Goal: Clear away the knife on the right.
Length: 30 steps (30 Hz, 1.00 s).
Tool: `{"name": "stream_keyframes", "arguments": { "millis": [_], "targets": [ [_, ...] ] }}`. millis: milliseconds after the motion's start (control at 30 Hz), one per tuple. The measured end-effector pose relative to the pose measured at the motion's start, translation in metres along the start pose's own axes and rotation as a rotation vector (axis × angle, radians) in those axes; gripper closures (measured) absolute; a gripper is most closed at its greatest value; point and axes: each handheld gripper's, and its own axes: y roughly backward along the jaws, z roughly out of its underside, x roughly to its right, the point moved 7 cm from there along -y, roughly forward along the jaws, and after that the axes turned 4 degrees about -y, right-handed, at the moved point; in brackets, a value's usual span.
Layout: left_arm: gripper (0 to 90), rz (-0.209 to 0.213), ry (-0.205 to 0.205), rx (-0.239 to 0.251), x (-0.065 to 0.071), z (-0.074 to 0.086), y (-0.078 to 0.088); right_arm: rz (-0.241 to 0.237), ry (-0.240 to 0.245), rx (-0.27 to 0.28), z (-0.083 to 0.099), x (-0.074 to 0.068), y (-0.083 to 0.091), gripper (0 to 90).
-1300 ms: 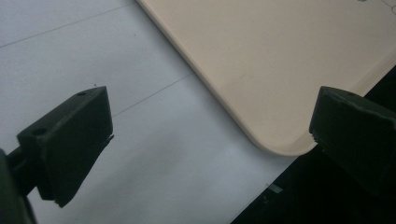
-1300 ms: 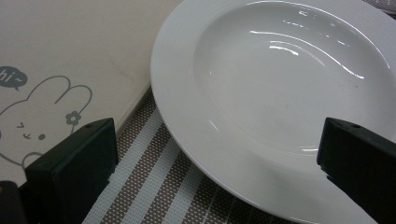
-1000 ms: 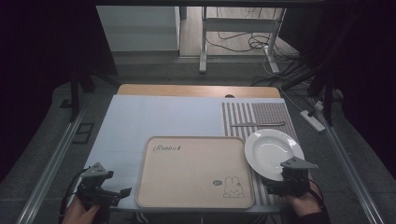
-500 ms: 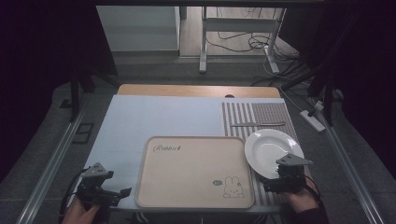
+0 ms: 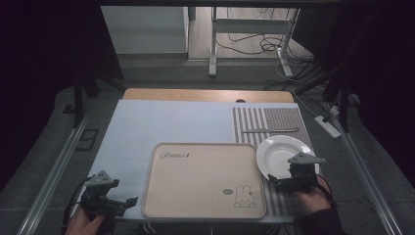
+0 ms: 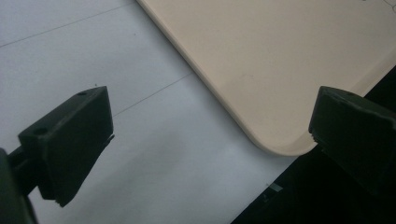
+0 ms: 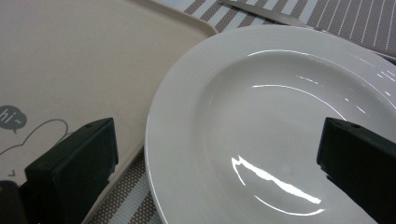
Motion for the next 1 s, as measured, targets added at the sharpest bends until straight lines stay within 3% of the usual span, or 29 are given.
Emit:
{"name": "stream_keyframes", "arguments": {
  "millis": [133,600,1000],
  "targets": [
    [0.8,0.0,0.001,-0.001,0.0,0.0,0.0,-0.027,-0.043,-0.023,-0.002,0.002,-0.005,0.0],
    [0.7,0.001,0.0,0.001,0.0,0.0,0.0,-0.032,-0.019,-0.036,-0.017,0.009,-0.02,0.0],
    [0.7,0.002,0.0,0.002,-0.001,-0.001,0.0,-0.003,-0.037,-0.027,-0.037,0.023,-0.039,0.0]
  ]
}}
